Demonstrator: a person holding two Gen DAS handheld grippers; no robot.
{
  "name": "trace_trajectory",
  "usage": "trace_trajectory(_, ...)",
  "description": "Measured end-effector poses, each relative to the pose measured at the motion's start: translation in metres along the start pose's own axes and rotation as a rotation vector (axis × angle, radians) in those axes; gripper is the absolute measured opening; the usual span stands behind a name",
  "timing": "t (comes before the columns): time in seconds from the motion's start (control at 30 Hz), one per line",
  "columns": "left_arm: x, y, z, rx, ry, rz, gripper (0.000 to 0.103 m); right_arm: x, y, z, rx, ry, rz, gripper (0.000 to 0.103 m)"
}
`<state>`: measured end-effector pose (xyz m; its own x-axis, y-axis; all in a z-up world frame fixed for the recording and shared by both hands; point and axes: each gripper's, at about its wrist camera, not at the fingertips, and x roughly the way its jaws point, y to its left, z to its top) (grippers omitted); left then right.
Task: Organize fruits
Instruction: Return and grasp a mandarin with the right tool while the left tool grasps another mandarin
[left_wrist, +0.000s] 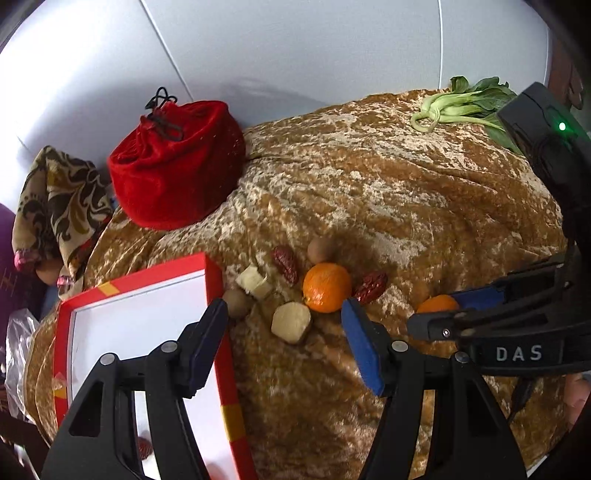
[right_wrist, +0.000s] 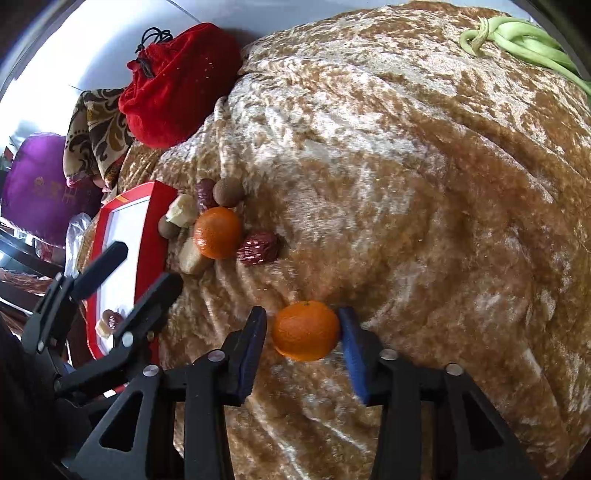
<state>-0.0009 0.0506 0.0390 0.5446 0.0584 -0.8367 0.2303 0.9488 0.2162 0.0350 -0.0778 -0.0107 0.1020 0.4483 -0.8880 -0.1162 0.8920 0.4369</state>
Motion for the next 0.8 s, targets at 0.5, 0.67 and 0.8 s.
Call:
trace_trajectory(0.5, 0.030, -0.009, 0.012, 0.015, 0.026, -0.024, 0.063, -0.053, -0.065, 0.010, 0.178, -0.079, 0.119, 0.036)
trace_trajectory(0.67, 0.040, -0.011, 0.013, 0.014, 0.044, -0.022, 0.063, -0.054, -0.070, 0.013, 0.192, -0.076, 0.131, 0.036)
trace_trajectory(0.8, 0.041, -0.015, 0.012, 0.027, 0.041, -0.018, 0.054, -0.055, -0.071, 0.011, 0.192, -0.078, 0.133, 0.036)
